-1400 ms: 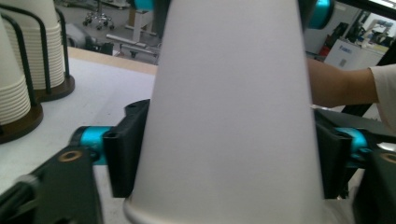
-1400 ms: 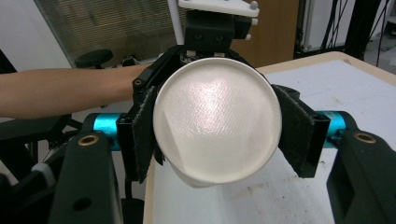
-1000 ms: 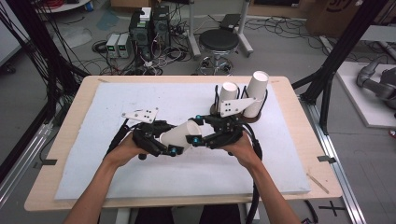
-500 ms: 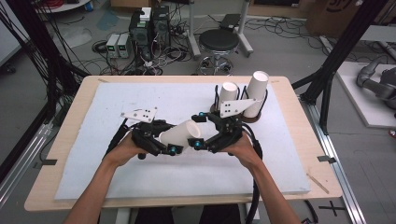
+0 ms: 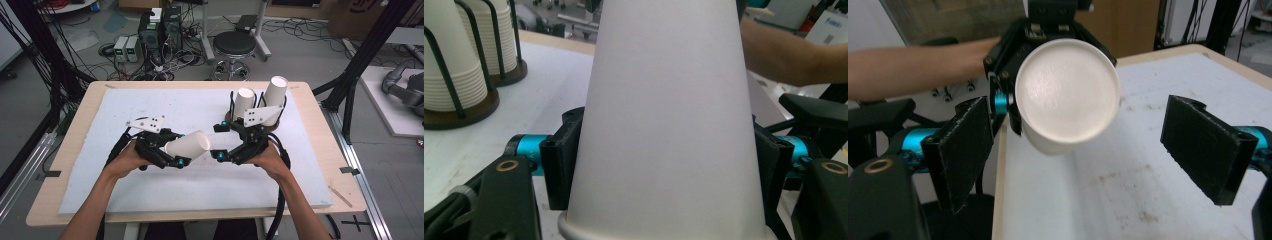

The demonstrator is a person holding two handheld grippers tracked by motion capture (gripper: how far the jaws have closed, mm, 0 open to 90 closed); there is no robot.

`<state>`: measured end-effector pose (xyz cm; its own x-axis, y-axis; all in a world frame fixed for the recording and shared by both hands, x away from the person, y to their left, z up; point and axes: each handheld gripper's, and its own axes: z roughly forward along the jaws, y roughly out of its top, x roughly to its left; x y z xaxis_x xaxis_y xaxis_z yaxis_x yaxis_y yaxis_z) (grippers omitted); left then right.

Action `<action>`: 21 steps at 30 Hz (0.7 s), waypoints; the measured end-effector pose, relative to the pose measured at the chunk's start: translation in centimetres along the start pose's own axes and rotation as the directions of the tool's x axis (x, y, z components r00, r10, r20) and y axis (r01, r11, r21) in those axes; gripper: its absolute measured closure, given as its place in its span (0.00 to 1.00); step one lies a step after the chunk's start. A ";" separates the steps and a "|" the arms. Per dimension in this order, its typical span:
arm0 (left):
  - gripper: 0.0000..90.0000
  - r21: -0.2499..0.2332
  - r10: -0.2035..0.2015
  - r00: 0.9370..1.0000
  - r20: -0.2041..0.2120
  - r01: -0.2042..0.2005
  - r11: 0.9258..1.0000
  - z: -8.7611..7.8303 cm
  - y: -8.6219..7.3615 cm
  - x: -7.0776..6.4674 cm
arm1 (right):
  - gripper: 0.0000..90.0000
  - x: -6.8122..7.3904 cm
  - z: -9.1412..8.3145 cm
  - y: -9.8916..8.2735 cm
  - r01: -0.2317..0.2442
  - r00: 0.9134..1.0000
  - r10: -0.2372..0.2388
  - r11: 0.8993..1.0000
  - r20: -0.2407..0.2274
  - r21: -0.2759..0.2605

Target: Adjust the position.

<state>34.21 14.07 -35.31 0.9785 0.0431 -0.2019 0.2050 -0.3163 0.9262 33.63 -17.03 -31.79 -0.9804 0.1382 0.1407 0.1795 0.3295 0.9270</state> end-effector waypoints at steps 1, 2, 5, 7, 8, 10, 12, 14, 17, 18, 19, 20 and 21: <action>0.34 0.009 -0.001 1.000 -0.005 0.001 1.000 -0.1 0.1 -0.1 | 0.16 0.0 -0.1 0.0 0.005 1.000 -0.005 1.000 0.000 0.013; 0.34 0.027 0.002 1.000 -0.012 -0.002 1.000 -0.2 0.4 -0.2 | 0.16 0.0 -0.1 0.1 0.018 1.000 -0.019 1.000 0.016 0.025; 0.34 0.070 0.011 1.000 -0.026 -0.009 0.997 -0.3 0.9 -0.4 | 0.16 0.1 -0.2 0.2 0.028 0.999 -0.030 0.996 0.025 0.084; 0.34 0.122 0.017 0.999 -0.037 -0.013 0.993 -0.3 1.2 -0.5 | 0.16 0.1 -0.2 0.5 0.050 0.998 -0.056 0.990 0.041 0.132; 0.34 0.150 0.018 0.999 -0.040 -0.012 0.989 -0.2 1.3 -0.6 | 0.16 0.1 -0.2 0.6 0.055 0.997 -0.062 0.987 0.042 0.149; 0.34 0.199 0.026 0.998 -0.049 -0.016 0.980 -0.1 1.6 -0.7 | 0.16 0.2 -0.1 0.9 0.071 0.995 -0.083 0.979 0.052 0.189; 0.34 0.224 0.028 0.998 -0.050 -0.016 0.974 -0.1 1.9 -0.8 | 0.16 0.3 0.1 1.3 0.090 0.993 -0.106 0.967 0.055 0.238; 0.34 0.257 0.029 0.998 -0.060 -0.013 0.966 0.0 2.2 -0.9 | 0.16 0.4 0.4 1.6 0.104 0.991 -0.124 0.953 0.052 0.285; 0.34 0.312 0.038 0.997 -0.070 -0.014 0.950 0.1 2.5 -1.0 | 0.16 0.5 1.0 1.9 0.132 0.987 -0.157 0.923 0.042 0.363; 0.34 0.331 0.039 0.997 -0.070 -0.013 0.944 0.1 2.6 -1.0 | 0.16 0.5 1.1 2.0 0.135 0.986 -0.162 0.916 0.041 0.377; 0.34 0.343 0.035 0.997 -0.072 -0.008 0.939 0.2 2.7 -1.0 | 0.16 0.5 1.3 2.0 0.142 0.985 -0.170 0.907 0.037 0.397; 0.34 0.351 0.035 0.997 -0.074 -0.007 0.936 0.2 2.7 -1.0 | 0.17 0.6 1.4 2.1 0.144 0.984 -0.174 0.899 0.037 0.414; 0.34 0.363 0.040 0.997 -0.072 -0.011 0.932 0.2 2.8 -1.0 | 0.17 0.6 1.6 2.2 0.149 0.983 -0.182 0.891 0.037 0.428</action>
<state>33.84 12.93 -32.55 0.9850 0.0988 -0.1414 0.1717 -0.6393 0.7495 33.57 -14.76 -30.23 -0.9930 0.1103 -0.0433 0.0490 0.7144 0.6981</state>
